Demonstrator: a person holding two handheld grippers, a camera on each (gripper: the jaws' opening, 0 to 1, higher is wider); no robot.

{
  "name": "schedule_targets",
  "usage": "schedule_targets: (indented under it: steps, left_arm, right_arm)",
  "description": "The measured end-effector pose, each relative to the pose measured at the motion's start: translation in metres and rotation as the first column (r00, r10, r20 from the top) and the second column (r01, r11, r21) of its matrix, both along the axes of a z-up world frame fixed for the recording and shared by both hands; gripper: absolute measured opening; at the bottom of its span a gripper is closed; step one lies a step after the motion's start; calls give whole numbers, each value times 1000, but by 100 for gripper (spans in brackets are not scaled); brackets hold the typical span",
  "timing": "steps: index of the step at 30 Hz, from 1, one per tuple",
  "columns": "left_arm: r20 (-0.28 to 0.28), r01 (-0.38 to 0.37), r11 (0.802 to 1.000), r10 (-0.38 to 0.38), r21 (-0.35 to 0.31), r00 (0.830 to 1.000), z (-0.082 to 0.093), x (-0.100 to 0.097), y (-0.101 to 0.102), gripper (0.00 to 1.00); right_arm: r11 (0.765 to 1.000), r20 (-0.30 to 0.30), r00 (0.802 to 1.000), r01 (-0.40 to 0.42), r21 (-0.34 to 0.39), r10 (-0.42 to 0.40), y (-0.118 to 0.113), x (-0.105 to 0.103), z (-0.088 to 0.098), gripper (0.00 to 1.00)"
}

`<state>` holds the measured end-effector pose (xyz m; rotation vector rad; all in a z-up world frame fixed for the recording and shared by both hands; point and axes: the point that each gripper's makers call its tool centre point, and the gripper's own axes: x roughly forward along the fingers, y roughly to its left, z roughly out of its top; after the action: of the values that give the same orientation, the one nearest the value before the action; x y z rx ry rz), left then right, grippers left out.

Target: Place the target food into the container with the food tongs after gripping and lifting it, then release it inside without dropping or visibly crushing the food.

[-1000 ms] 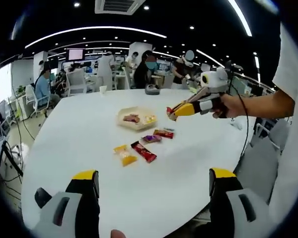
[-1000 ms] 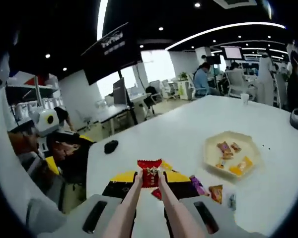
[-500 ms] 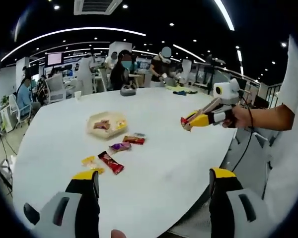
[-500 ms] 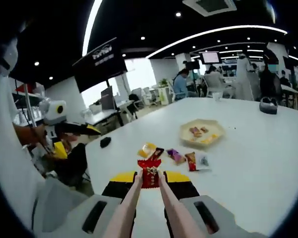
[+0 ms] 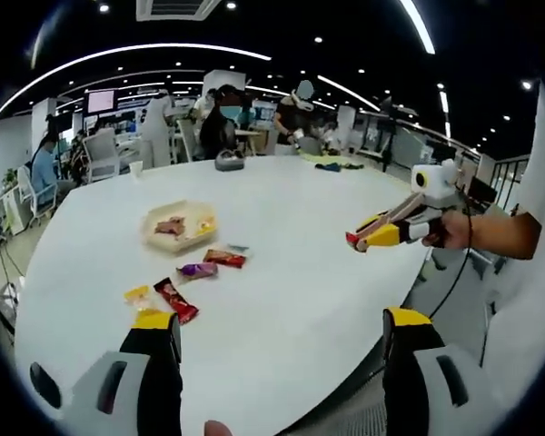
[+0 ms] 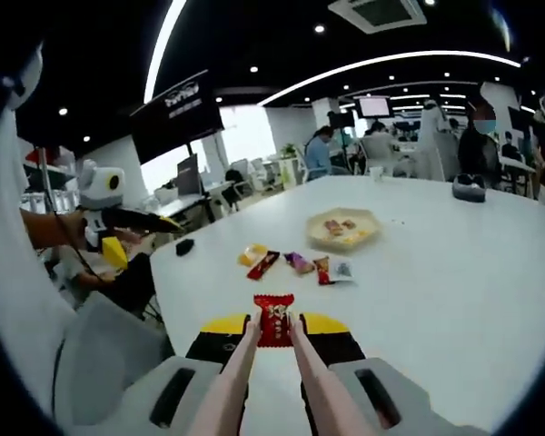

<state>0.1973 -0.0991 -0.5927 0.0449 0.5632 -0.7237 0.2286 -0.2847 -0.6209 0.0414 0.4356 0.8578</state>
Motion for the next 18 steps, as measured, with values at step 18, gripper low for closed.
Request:
schedule_targets:
  steps: [18]
  left_arm:
    - [-1, -62, 998, 62, 34, 998, 3, -2, 3, 92]
  right_arm:
    - [1000, 30, 999, 24, 6, -24, 4, 20, -9, 20]
